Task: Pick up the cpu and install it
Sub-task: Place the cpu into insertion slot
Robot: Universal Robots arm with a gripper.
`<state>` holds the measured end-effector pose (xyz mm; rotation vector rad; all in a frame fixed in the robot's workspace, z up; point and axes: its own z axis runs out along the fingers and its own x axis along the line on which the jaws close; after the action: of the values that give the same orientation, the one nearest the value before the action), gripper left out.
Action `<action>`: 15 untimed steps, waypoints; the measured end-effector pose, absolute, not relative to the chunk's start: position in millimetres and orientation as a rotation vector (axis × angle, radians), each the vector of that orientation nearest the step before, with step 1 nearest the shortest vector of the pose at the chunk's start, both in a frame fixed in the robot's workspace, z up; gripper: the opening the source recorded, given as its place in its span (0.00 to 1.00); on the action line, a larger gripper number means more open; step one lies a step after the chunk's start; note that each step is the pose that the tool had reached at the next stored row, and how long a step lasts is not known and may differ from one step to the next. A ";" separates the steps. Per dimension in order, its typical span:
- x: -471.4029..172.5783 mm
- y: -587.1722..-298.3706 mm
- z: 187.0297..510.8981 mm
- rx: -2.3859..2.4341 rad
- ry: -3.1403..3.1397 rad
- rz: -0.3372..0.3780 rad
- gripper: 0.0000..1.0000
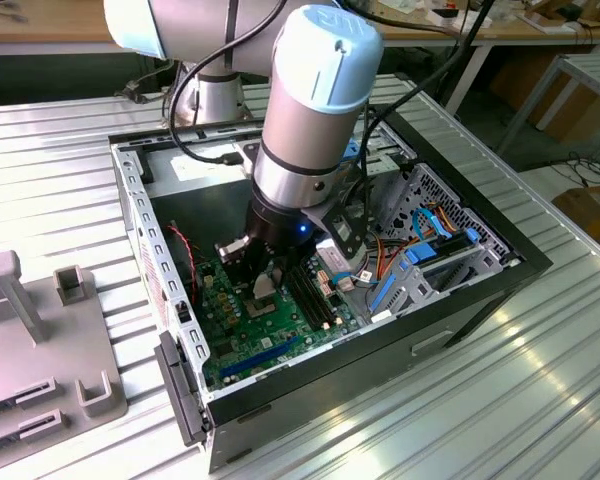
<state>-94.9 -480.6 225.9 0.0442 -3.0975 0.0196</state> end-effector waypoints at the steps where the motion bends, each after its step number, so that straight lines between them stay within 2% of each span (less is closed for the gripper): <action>1: -95.2 -480.7 224.1 0.042 -3.098 0.020 0.47; 15: -95.7 -483.0 202.3 0.020 -3.097 0.020 0.47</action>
<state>-95.7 -483.0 202.3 0.0204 -3.0968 0.0197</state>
